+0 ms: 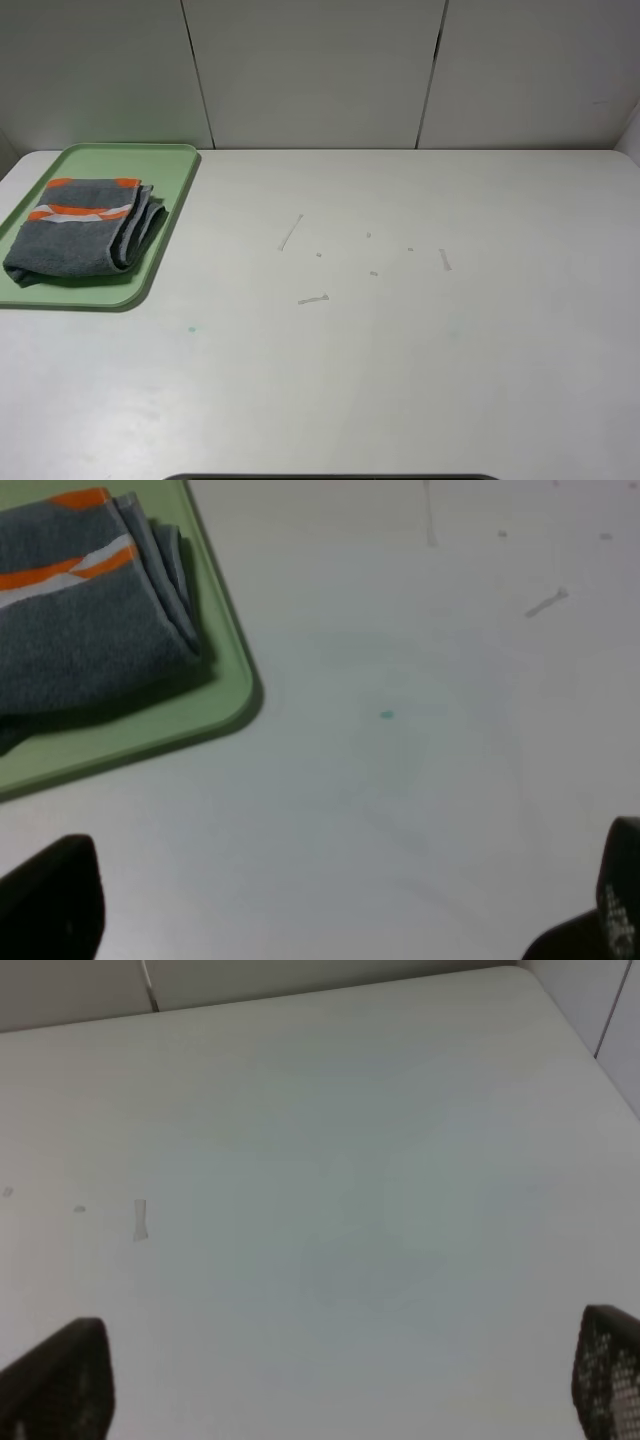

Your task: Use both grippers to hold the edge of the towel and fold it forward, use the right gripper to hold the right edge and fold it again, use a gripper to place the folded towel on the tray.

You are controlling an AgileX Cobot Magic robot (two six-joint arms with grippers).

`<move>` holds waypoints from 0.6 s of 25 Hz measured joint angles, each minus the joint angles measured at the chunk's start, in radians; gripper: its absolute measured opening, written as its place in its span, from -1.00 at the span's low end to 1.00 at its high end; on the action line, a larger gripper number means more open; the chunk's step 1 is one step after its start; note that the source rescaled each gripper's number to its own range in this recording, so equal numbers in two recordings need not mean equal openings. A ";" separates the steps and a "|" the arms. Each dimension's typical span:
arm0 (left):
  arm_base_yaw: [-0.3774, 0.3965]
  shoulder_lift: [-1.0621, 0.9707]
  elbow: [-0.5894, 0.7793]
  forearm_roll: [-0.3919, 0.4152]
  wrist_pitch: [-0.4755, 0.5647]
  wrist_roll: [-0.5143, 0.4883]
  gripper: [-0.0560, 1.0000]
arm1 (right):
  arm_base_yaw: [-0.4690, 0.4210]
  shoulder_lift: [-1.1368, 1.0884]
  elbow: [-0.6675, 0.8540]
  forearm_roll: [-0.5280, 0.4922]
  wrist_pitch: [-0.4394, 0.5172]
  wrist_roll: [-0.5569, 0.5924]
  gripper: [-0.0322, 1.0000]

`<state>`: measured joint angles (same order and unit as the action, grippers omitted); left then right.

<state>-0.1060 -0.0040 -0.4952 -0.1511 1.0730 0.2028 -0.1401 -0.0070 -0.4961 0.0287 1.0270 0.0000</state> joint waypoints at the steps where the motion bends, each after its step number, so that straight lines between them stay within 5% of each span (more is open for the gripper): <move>1: 0.000 0.000 0.000 0.000 0.000 0.000 1.00 | 0.000 0.000 0.000 0.000 0.000 0.000 1.00; 15: 0.000 0.000 0.000 0.000 0.000 0.000 1.00 | 0.000 0.000 0.000 0.000 0.000 0.000 1.00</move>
<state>-0.1060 -0.0040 -0.4952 -0.1511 1.0730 0.2028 -0.1401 -0.0070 -0.4961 0.0287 1.0270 0.0000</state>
